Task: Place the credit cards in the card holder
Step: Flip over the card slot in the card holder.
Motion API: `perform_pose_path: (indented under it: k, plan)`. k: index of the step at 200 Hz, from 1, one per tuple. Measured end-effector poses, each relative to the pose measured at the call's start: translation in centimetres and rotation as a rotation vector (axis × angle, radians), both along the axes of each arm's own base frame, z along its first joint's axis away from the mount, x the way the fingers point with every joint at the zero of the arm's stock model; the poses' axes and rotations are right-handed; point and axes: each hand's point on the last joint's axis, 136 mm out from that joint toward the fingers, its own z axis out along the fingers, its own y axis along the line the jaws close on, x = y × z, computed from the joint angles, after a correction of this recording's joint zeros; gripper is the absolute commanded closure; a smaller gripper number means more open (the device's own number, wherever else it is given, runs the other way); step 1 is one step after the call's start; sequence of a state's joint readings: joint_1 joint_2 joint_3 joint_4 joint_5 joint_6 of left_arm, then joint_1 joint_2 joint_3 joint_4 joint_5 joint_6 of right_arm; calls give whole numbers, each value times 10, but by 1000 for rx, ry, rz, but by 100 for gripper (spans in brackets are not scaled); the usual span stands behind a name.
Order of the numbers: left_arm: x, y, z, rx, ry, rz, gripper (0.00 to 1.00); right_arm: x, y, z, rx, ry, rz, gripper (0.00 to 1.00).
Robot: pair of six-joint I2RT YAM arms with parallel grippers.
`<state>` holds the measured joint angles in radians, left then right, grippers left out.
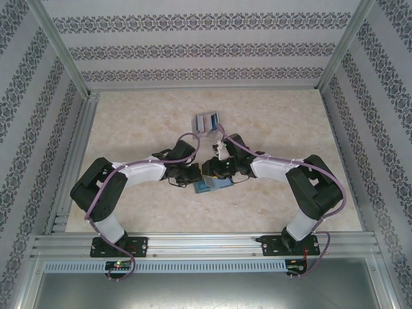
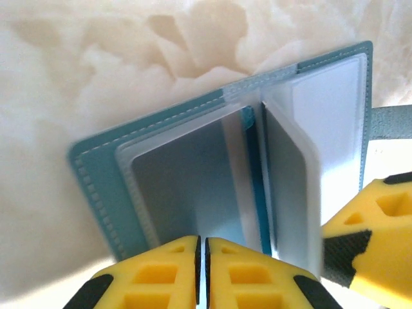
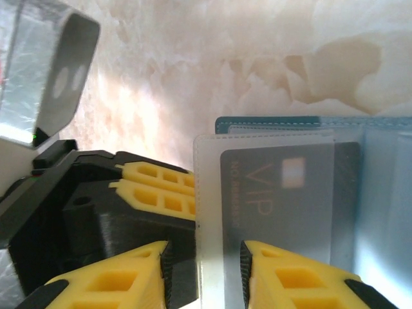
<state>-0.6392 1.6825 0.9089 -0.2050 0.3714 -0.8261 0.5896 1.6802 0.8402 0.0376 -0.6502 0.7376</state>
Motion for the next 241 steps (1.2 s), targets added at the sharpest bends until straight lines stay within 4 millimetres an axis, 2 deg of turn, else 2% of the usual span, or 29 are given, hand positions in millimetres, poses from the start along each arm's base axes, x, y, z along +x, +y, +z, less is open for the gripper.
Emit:
perform_pose_path:
  k: [38,82,153,175,204,241]
  plan:
    - [3,19,18,45,-51,15,87,0,6,0,-6,-8,13,64]
    - [26,45,46,31,-138,82,87,-3,2,-8,-38,12,5,64]
    - [40,71,44,37,-137,139,87,2,-3,-9,-85,-11,2,63]
    - [54,73,46,38,-144,142,87,8,-3,-5,-104,-35,5,63]
    - [83,68,62,18,-183,139,87,21,-5,4,-119,-75,0,63]
    - [109,65,79,-7,-230,138,86,50,-15,24,-128,-138,-38,62]
